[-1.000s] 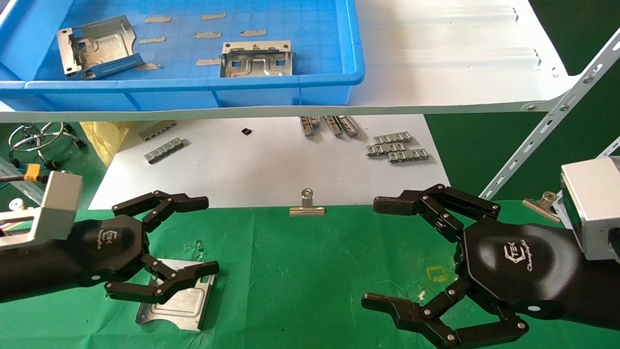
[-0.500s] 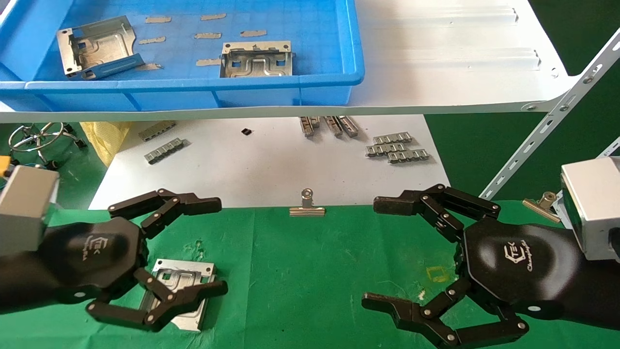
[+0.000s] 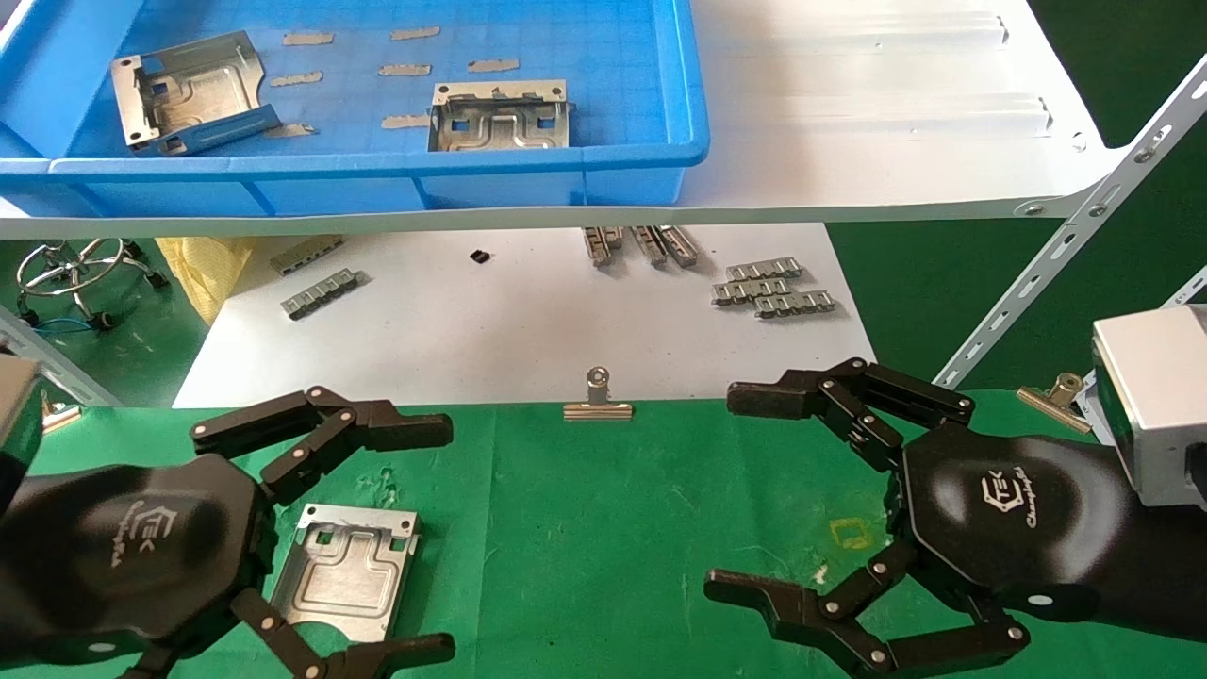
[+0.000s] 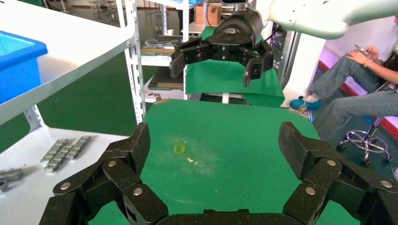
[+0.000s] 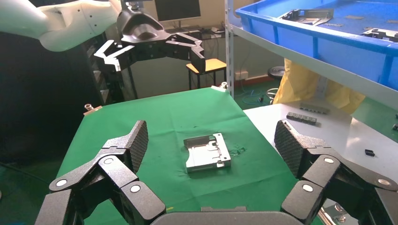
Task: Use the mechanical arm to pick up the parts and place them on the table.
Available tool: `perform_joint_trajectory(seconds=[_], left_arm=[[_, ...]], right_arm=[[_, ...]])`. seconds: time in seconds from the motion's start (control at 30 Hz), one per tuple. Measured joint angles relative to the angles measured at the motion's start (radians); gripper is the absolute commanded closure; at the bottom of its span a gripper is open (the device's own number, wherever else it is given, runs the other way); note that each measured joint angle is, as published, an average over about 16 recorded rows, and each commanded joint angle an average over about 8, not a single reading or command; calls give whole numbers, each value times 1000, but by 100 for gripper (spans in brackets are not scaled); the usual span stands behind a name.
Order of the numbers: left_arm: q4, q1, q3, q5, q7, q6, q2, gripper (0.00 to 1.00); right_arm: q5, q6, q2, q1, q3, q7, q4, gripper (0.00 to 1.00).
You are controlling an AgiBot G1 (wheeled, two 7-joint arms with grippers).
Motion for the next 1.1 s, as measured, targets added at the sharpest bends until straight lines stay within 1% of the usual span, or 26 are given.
perform_joint_trajectory(seconds=[0.2, 1.1], left_arm=[[-12, 5, -7, -1, -6, -1, -2, 0], [13, -5, 8, -1, 4, 0, 1, 0]], right_arm=[[0, 0, 0, 0, 0, 0, 0, 0], [0, 0, 0, 0, 0, 0, 0, 0]])
